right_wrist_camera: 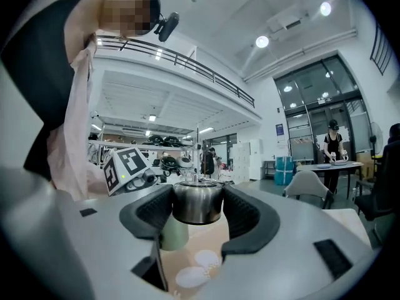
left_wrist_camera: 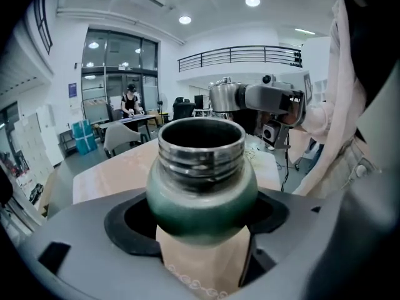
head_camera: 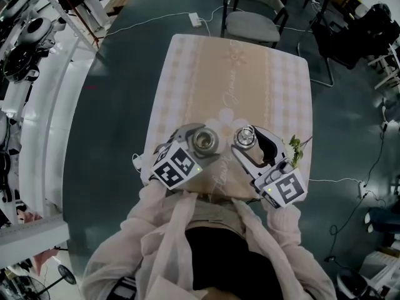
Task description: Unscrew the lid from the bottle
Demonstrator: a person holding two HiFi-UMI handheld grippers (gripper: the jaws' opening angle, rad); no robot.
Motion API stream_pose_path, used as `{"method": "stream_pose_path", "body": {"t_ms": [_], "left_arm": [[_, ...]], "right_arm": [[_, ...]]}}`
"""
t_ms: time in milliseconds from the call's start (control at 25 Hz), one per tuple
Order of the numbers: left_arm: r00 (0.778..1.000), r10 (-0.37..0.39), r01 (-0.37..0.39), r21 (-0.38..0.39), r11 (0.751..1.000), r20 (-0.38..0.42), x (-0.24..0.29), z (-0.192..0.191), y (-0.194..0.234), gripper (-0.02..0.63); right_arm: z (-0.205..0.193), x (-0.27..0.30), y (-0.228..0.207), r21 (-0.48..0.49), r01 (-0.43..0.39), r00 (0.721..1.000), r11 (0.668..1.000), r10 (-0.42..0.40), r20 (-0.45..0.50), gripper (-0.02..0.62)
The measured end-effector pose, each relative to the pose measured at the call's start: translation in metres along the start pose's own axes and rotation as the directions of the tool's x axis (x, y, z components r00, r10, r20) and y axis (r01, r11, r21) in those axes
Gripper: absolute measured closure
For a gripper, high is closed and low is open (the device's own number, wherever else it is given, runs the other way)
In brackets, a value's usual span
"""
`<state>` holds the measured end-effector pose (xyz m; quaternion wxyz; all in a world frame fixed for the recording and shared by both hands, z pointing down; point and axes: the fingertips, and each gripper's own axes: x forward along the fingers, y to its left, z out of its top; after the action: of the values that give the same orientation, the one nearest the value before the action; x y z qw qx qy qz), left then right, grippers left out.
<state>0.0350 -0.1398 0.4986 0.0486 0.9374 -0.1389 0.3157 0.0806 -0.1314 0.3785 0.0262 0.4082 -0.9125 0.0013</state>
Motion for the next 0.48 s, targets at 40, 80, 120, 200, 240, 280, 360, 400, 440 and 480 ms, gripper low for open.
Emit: {"method": "stream_pose_path", "body": {"t_ms": [40, 80, 120, 200, 240, 280, 360, 400, 440, 480], "left_arm": [[1.0, 0.008, -0.008, -0.006, 1.0, 0.002, -0.001, -0.001, 0.002, 0.21], [1.0, 0.017, -0.017, -0.011, 1.0, 0.004, -0.002, -0.002, 0.004, 0.21], [1.0, 0.026, -0.026, -0.018, 0.999, 0.008, -0.003, -0.002, 0.006, 0.21], [0.999, 0.046, -0.045, -0.033, 0.998, 0.018, -0.005, 0.0, 0.012, 0.21], [0.998, 0.055, -0.054, -0.039, 0.998, 0.018, -0.005, 0.001, 0.015, 0.21], [0.998, 0.062, -0.061, -0.044, 0.997, 0.016, -0.006, 0.001, 0.018, 0.21], [0.997, 0.073, -0.072, -0.047, 0.996, 0.013, -0.006, 0.0, 0.021, 0.21], [0.997, 0.076, -0.076, -0.049, 0.996, 0.014, -0.006, 0.0, 0.022, 0.21], [0.997, 0.078, -0.078, -0.051, 0.996, 0.016, -0.006, 0.0, 0.023, 0.21], [0.997, 0.079, -0.078, -0.054, 0.995, 0.019, -0.006, 0.0, 0.023, 0.21]], "right_arm": [[-0.003, -0.001, -0.001, 0.003, 0.013, 1.0, 1.0, -0.013, -0.005, 0.328], [-0.007, -0.002, -0.002, 0.004, 0.028, 1.0, 1.0, -0.028, -0.014, 0.328], [-0.01, -0.004, -0.005, 0.008, 0.047, 0.999, 0.999, -0.047, -0.021, 0.328], [-0.014, -0.007, -0.013, 0.026, 0.093, 0.995, 0.995, -0.092, -0.031, 0.328], [-0.016, -0.008, -0.017, 0.038, 0.115, 0.993, 0.993, -0.114, -0.035, 0.328], [-0.018, -0.009, -0.021, 0.051, 0.134, 0.99, 0.99, -0.132, -0.039, 0.328], [-0.022, -0.013, -0.028, 0.076, 0.165, 0.986, 0.983, -0.162, -0.042, 0.328], [-0.024, -0.015, -0.031, 0.086, 0.179, 0.983, 0.98, -0.175, -0.044, 0.328], [-0.026, -0.017, -0.033, 0.093, 0.192, 0.981, 0.977, -0.189, -0.048, 0.328], [-0.028, -0.018, -0.035, 0.099, 0.205, 0.978, 0.974, -0.201, -0.052, 0.328]]}}
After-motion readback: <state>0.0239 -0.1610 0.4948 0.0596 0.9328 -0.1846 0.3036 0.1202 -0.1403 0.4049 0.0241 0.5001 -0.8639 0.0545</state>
